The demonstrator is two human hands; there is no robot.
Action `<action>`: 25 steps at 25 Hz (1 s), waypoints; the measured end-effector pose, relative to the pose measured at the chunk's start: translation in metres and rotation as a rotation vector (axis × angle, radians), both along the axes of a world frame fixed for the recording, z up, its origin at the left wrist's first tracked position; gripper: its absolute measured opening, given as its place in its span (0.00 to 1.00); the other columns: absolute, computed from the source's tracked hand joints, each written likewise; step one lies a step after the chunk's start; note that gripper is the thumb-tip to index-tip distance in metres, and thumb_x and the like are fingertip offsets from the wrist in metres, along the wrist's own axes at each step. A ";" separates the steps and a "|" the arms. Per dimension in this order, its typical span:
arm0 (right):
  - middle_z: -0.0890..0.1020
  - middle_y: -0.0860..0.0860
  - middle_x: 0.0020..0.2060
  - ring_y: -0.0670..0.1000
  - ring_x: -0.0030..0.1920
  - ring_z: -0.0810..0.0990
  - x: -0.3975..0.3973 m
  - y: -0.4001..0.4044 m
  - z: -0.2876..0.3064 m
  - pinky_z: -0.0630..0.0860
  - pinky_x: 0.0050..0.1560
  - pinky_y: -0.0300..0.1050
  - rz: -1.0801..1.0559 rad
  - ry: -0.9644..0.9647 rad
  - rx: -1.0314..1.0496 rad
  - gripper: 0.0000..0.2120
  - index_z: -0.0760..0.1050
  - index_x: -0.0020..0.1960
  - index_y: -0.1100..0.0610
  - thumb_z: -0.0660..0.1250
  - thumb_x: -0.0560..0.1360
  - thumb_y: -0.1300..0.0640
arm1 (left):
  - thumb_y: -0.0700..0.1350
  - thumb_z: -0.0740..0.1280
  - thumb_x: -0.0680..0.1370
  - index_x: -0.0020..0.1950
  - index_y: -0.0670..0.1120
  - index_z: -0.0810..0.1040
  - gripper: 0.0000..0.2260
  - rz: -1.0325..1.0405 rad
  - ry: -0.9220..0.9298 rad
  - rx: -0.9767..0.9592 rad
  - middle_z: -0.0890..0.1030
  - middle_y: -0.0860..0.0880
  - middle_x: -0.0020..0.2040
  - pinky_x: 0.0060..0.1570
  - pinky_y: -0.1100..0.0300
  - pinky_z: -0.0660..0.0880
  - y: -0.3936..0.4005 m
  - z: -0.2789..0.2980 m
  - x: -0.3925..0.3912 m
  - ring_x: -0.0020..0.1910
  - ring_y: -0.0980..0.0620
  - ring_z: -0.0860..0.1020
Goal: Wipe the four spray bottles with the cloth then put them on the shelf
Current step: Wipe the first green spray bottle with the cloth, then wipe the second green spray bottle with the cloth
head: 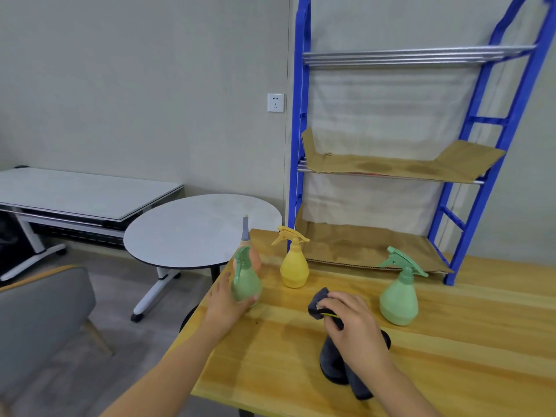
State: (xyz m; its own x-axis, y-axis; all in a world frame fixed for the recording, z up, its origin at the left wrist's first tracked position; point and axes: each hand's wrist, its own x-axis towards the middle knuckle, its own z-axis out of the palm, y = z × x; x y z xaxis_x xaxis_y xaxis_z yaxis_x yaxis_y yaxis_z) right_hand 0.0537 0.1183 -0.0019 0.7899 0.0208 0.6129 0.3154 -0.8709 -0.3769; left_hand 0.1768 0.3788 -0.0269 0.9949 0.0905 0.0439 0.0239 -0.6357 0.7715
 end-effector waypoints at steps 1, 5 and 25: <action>0.78 0.38 0.53 0.44 0.53 0.72 -0.002 0.000 0.002 0.65 0.55 0.28 -0.003 -0.003 0.009 0.18 0.81 0.52 0.48 0.75 0.68 0.66 | 0.58 0.78 0.70 0.81 0.48 0.59 0.46 0.009 0.008 0.023 0.69 0.46 0.75 0.74 0.44 0.62 0.003 -0.002 -0.007 0.76 0.41 0.62; 0.78 0.39 0.53 0.46 0.53 0.74 -0.014 -0.007 0.009 0.69 0.53 0.35 0.006 -0.029 0.040 0.17 0.82 0.52 0.49 0.75 0.68 0.66 | 0.59 0.75 0.72 0.77 0.49 0.65 0.38 0.070 0.031 0.093 0.72 0.47 0.72 0.70 0.45 0.68 0.007 -0.014 -0.037 0.73 0.42 0.65; 0.79 0.41 0.54 0.47 0.52 0.75 -0.114 -0.171 0.031 0.71 0.55 0.35 -0.257 -0.147 0.092 0.19 0.81 0.53 0.50 0.75 0.67 0.67 | 0.44 0.70 0.79 0.72 0.48 0.74 0.21 -0.603 -0.420 0.245 0.76 0.48 0.69 0.71 0.55 0.67 -0.293 0.101 -0.029 0.70 0.47 0.72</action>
